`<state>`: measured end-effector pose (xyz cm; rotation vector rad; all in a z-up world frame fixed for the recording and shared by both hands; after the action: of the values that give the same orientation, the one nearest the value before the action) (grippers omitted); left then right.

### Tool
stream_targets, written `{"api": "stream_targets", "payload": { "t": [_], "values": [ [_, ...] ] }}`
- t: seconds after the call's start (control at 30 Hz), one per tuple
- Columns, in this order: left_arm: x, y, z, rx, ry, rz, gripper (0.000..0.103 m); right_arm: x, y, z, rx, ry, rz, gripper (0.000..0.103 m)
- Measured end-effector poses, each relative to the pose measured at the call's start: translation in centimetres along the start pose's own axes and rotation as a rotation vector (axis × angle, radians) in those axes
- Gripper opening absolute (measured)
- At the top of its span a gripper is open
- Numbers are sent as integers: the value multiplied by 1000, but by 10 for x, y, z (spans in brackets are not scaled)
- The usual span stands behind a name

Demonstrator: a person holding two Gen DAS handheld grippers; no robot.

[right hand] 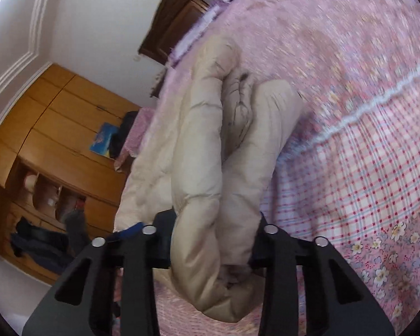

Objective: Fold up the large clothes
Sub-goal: 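Grasp the jacket edge with the right tool and lift it, then lift the jacket bundle with the right tool and fold it over onto itself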

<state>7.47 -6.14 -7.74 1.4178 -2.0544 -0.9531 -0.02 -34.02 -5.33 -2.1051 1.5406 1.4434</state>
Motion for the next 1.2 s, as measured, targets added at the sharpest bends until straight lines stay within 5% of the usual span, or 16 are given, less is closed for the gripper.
{"api": "stream_targets", "payload": {
  "t": [0.33, 0.67, 0.87, 0.93, 1.0, 1.1, 1.2],
  "values": [
    [2, -4, 4, -4, -19, -2, 78, -88, -11, -7, -23, 157, -137, 28],
    [-23, 24, 5, 62, 44, 36, 75, -127, -26, -2, -55, 252, -150, 26],
    [-87, 67, 3, 155, 138, -90, 74, -143, -36, 4, -76, 276, -138, 26],
    [-108, 70, 5, 154, 161, -125, 69, -150, -40, 5, -86, 291, -134, 26],
    [-133, 68, 8, 128, 208, -139, 48, -159, -46, 8, -100, 309, -132, 26],
    [-156, 59, 6, 97, 276, -70, 29, -176, -57, 12, -124, 325, -135, 26],
    [-166, 52, 6, 79, 315, -18, 25, -192, -72, 16, -151, 330, -144, 26]
  ]
}}
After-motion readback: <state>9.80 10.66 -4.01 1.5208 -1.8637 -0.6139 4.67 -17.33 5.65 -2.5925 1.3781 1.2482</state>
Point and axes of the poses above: each gripper's, at about its wrist camera, not at the fingertips, and y roughly against the way its jaws point, x to its right, z to its underside, the point moved 1 cm from there along -y, roughly the way its jaws point, and after that the axes turned 11 degrees about x, right-handed, at the moved point
